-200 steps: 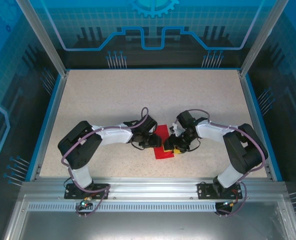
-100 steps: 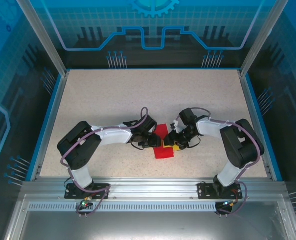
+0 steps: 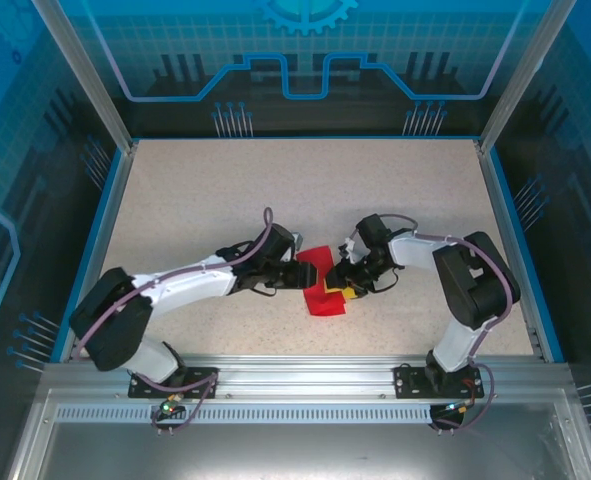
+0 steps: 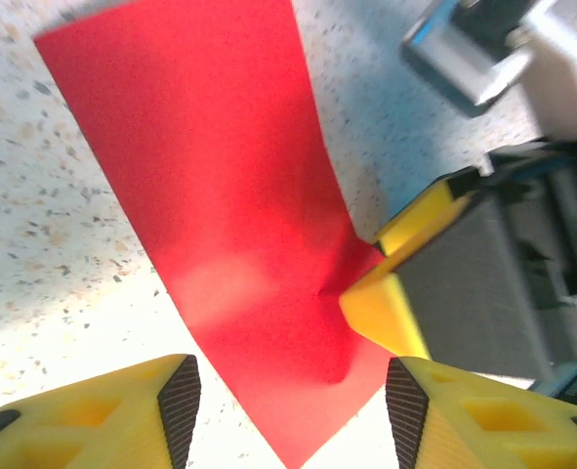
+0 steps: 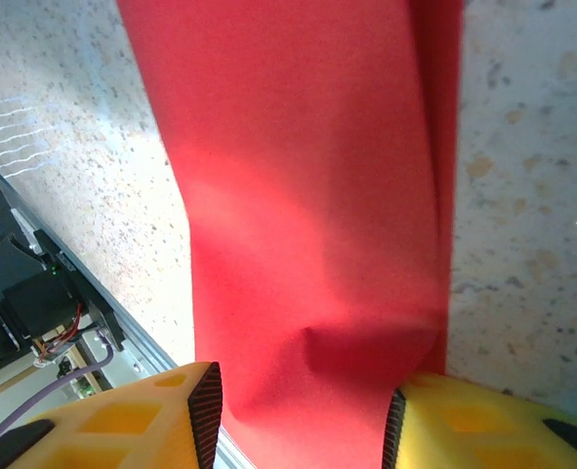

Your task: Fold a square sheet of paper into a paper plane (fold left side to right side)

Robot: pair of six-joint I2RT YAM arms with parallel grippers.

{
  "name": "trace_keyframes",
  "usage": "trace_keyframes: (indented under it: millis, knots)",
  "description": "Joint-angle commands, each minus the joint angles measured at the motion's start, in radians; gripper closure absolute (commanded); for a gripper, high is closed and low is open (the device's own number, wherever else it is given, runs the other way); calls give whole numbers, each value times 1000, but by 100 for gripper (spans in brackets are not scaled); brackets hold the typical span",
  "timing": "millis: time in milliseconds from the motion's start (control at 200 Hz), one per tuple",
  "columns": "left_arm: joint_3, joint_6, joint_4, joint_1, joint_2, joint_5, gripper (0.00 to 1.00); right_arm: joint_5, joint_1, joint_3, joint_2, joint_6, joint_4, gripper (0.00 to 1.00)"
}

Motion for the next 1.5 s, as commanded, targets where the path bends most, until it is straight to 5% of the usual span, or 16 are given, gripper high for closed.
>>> trace_keyframes:
  millis: [0, 625, 1251, 1386, 1496]
  knots:
    - [-40, 24, -10, 14, -59, -40, 41, -23, -14, 16, 26, 20, 14, 54]
    - [-69, 25, -43, 19, -108, -73, 41, -53, -13, -116, -64, 102, 112, 53]
    - [-90, 33, -39, 19, -144, -70, 41, -16, -14, 9, -19, 38, 120, 56]
    - [-86, 35, -42, 18, -142, -71, 41, -34, -14, 15, 2, 37, 129, 65]
    - [-90, 46, -35, 18, -150, -67, 42, -18, -14, 15, 6, 42, 113, 84]
